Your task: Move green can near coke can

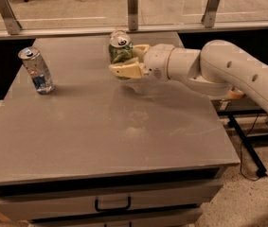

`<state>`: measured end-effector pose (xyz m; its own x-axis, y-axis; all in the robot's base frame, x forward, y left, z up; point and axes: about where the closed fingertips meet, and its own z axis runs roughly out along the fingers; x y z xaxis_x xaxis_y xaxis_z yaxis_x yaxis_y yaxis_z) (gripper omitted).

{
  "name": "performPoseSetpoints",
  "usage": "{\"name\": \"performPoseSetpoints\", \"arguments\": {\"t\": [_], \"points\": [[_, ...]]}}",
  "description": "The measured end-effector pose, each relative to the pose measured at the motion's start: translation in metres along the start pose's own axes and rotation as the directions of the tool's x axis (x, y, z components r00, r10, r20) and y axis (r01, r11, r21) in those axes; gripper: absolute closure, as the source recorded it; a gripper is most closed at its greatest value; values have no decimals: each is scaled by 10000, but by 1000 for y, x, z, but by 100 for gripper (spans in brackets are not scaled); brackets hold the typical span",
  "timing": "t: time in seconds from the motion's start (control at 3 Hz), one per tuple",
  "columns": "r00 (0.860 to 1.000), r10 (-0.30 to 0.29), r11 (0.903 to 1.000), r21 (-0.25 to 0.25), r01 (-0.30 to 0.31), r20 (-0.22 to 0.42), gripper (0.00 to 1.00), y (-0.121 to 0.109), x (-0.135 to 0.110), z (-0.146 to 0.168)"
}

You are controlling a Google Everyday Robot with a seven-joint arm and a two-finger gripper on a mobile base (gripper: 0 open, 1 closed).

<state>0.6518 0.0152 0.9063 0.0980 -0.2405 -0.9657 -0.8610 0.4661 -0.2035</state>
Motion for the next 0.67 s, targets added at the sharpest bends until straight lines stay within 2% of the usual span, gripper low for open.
{"name": "performPoseSetpoints", "arguments": {"t": [0.33, 0.67], "points": [[10000, 69, 9990, 452, -70, 28, 83, -27, 14, 7], [9996, 291, 9945, 1006, -283, -69, 60, -47, 26, 14]]}}
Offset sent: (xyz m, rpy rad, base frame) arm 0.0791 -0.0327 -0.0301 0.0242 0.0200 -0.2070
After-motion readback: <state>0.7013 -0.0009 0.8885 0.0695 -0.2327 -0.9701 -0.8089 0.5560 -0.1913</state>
